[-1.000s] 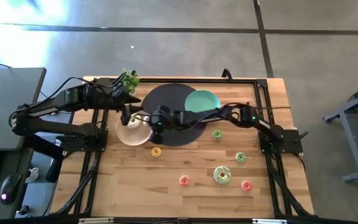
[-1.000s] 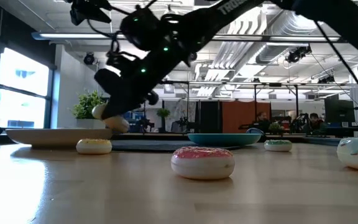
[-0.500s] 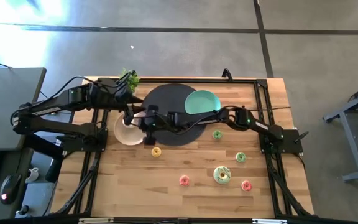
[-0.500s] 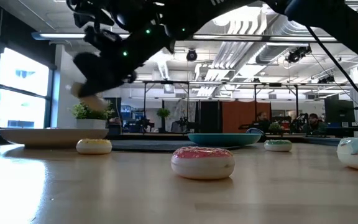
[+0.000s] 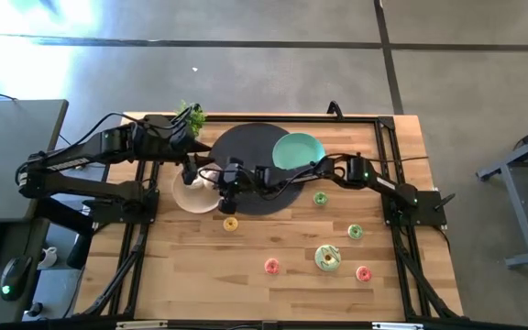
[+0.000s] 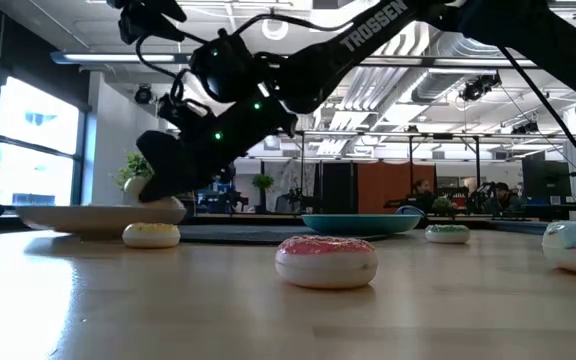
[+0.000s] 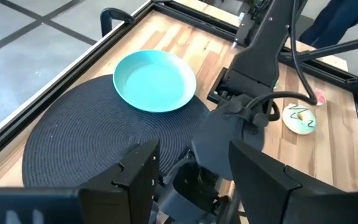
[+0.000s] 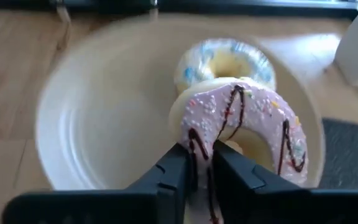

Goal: Pick & Place donuts
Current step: Put the large purple donut on the brown plate

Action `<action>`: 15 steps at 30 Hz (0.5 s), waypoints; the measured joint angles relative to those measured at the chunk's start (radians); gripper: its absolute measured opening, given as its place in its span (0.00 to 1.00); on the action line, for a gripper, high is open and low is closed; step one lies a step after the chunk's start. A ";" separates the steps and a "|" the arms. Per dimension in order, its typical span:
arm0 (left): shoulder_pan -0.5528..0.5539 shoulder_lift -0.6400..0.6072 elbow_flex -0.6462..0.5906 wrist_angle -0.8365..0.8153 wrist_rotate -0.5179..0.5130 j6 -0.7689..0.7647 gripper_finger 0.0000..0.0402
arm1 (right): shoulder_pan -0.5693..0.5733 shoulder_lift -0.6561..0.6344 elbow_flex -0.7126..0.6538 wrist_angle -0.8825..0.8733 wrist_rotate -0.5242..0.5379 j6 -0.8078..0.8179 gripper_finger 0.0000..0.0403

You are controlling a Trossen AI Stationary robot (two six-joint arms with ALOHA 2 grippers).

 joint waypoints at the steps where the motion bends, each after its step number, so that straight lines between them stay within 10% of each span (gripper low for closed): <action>1: 0.000 0.000 0.000 0.000 0.000 0.000 0.47 | -0.003 0.000 -0.003 -0.003 -0.005 0.000 0.21; 15: 0.000 0.000 0.000 0.000 0.000 0.000 0.47 | 0.009 -0.002 0.125 -0.262 0.018 -0.058 0.44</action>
